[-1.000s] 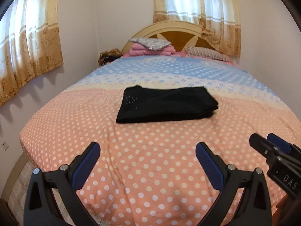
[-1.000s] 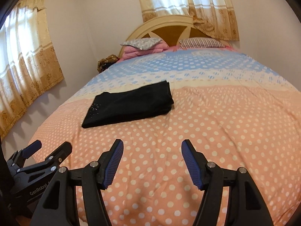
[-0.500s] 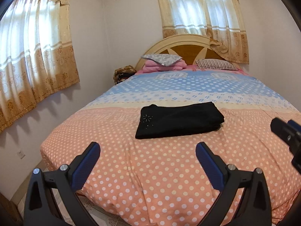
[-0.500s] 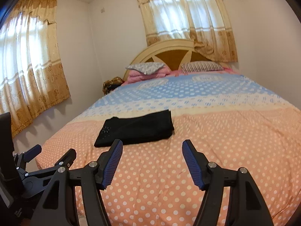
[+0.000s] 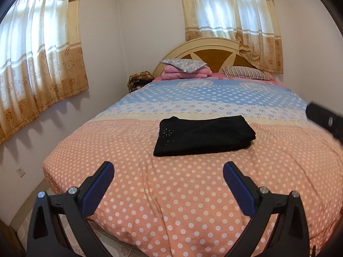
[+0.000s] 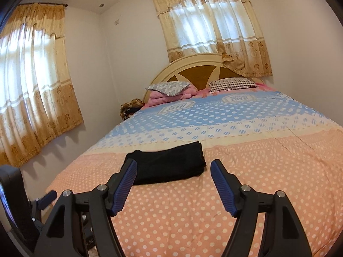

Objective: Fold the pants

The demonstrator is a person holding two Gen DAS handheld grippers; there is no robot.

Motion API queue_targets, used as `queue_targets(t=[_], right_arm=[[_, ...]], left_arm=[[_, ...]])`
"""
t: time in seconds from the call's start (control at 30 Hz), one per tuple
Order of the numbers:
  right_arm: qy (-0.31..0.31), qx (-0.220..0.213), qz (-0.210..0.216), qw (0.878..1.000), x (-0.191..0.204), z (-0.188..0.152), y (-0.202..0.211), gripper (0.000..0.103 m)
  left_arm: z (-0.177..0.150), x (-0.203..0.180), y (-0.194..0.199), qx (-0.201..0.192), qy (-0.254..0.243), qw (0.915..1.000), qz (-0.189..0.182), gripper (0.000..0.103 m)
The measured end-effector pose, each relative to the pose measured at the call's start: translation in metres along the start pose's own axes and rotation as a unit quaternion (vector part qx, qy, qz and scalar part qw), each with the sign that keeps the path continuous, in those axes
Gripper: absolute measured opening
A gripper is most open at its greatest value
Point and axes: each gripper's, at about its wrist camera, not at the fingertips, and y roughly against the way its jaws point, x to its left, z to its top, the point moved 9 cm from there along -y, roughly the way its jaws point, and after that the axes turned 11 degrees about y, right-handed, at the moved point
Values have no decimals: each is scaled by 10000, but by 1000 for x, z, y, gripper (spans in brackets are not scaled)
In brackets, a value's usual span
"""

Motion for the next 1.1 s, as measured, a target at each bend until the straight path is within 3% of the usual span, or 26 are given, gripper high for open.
queue_targets(t=[0.2,1.1], right_arm=[[39,226,125,9997,9,-16,-8,73],[59,194,111,9997,10,-17,-3,73]], left_arm=[[0,0,-1,-7,-23,10000,37,103],[1,4,-5,12,-8,10000,55,103]])
